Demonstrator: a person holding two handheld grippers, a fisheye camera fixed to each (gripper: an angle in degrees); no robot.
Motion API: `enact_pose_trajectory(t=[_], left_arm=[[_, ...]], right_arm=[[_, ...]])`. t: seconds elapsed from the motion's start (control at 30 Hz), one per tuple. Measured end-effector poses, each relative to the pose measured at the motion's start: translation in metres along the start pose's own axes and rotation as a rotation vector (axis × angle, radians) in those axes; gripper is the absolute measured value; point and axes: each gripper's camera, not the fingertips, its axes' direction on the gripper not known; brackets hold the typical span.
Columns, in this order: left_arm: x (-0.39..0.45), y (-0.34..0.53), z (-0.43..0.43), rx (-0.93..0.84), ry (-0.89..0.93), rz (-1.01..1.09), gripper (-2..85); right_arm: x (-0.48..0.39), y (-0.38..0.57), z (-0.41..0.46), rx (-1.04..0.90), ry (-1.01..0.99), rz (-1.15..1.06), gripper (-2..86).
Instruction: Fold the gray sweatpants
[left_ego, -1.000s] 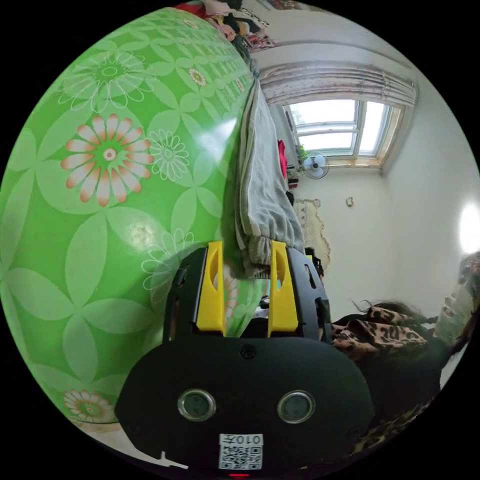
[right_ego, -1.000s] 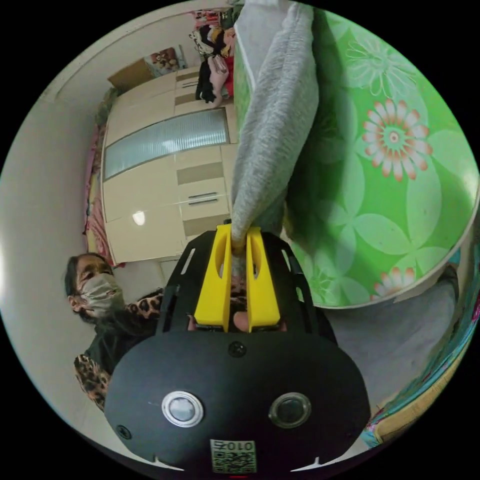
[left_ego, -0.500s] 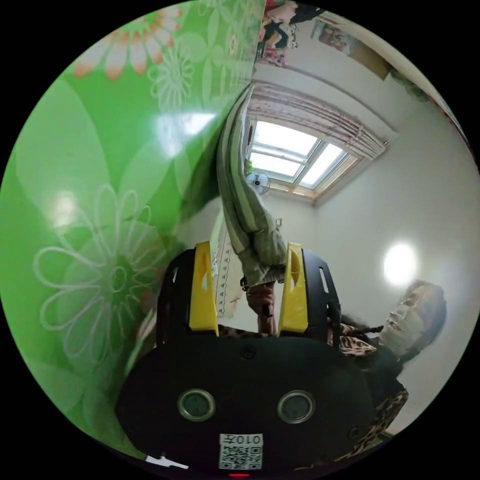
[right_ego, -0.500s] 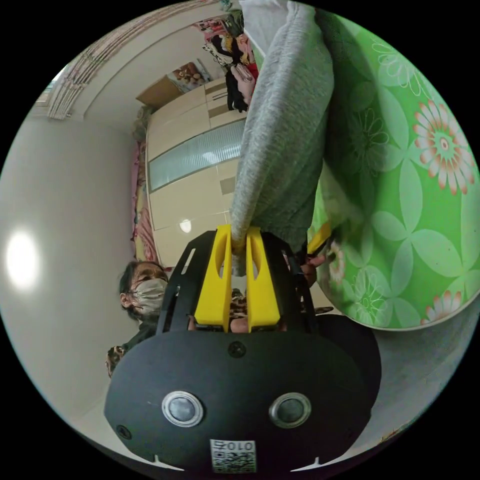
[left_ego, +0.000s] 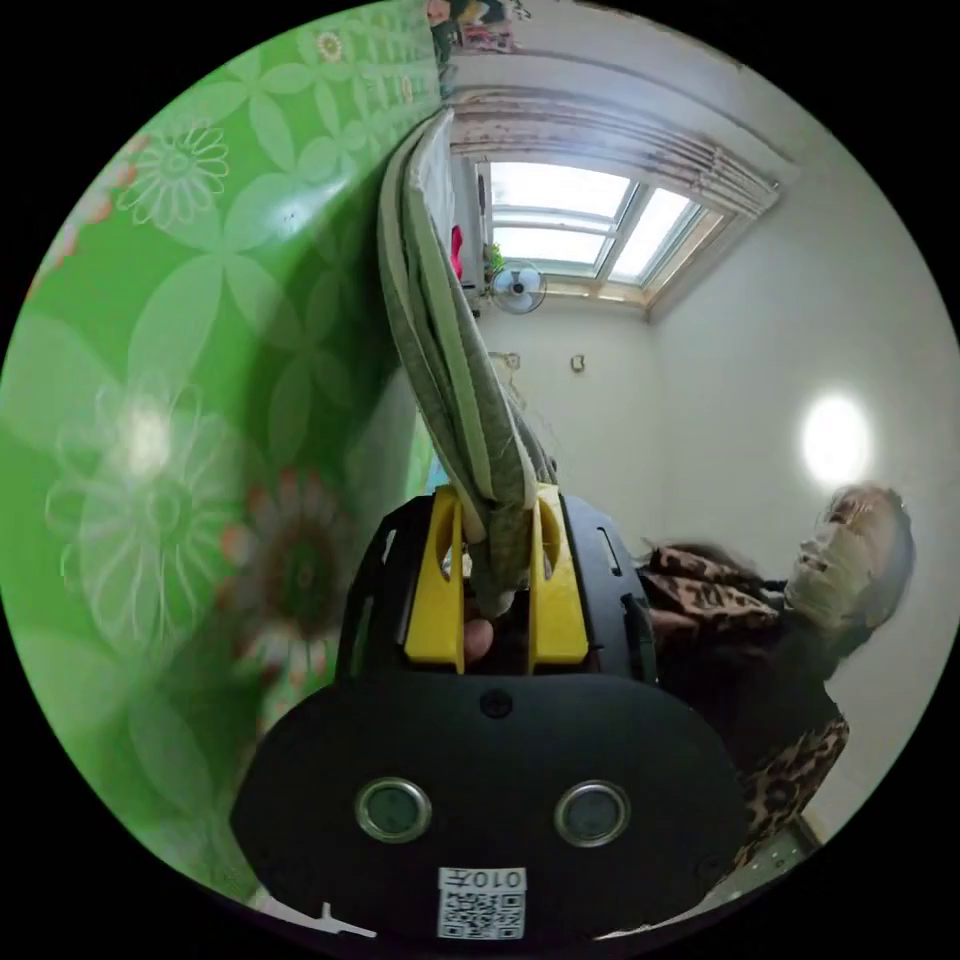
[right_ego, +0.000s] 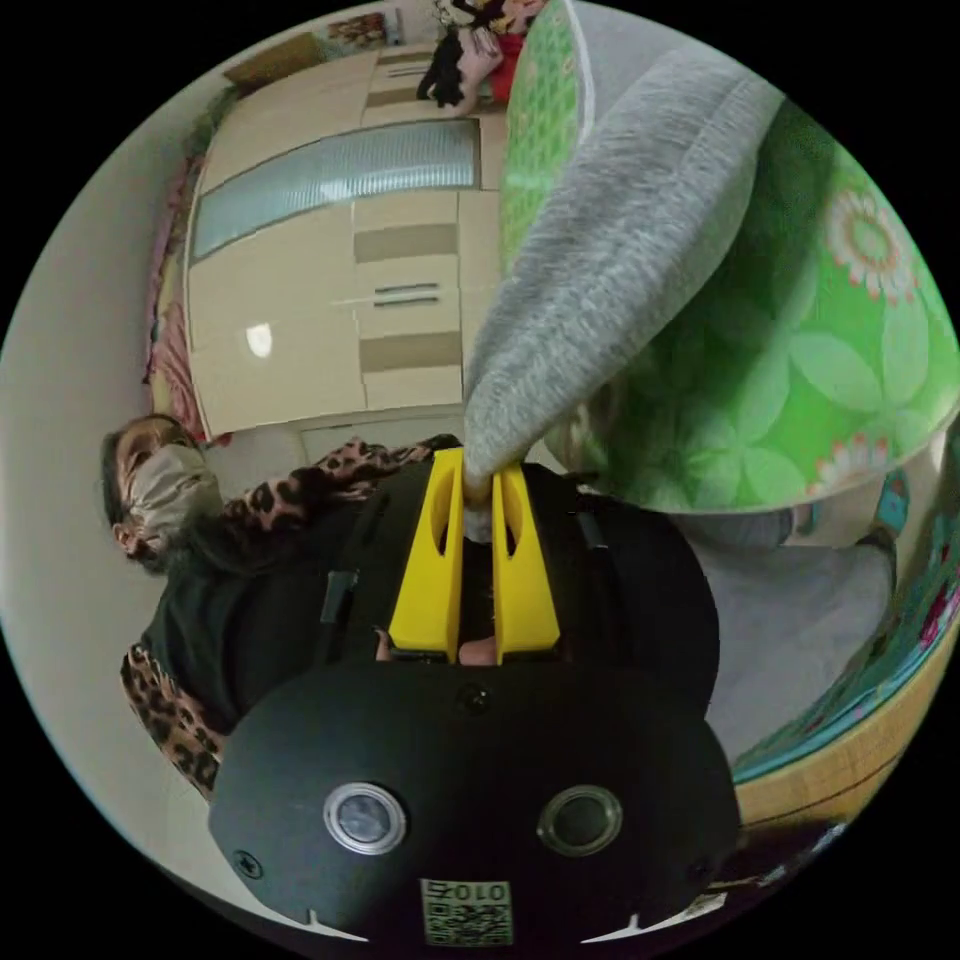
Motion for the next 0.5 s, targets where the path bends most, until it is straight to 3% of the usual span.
enact_pose_trajectory(t=[0.1,0.23,0.5], left_arm=[[0.000,0.020,0.001,-0.031,-0.041,-0.068,11.4],[0.000,0.026,0.010,-0.036,-0.038,-0.105,11.5],[0.055,-0.049,0.035,-0.148,-0.090,0.094,13.0]], right_arm=[[0.037,0.021,0.015,0.018,-0.194,0.196,6.0],[0.056,0.039,0.021,0.075,-0.327,0.267,6.0],[0.023,0.012,-0.023,0.188,-0.395,0.065,6.3]])
